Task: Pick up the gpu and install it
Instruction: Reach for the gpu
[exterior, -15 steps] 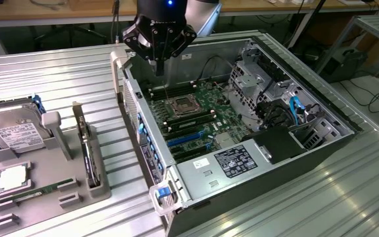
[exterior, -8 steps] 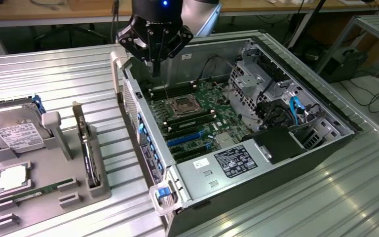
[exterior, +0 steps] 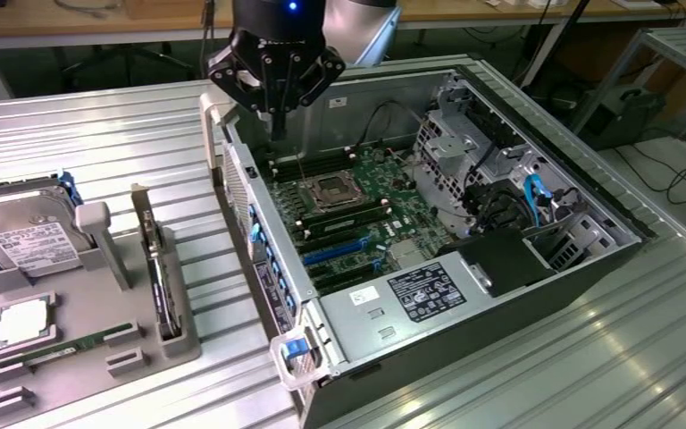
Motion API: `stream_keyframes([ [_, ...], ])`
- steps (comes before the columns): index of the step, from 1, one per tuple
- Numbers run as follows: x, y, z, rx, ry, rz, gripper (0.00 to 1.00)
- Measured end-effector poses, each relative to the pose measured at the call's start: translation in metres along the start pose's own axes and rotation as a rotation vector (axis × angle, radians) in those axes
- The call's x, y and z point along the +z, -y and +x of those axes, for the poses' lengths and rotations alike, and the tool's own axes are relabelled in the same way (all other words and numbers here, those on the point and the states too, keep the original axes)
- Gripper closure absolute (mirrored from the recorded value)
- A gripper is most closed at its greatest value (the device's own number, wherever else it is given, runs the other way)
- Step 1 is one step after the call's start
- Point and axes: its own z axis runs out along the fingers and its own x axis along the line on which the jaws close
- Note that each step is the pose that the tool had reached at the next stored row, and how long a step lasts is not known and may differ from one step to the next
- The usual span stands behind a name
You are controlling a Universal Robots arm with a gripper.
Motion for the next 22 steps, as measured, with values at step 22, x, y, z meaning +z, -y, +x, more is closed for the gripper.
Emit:
stream_keyframes([
  [22, -0.0007, 0.0054, 0.019, -0.001, 0.0000, -0.0001, 0.89],
])
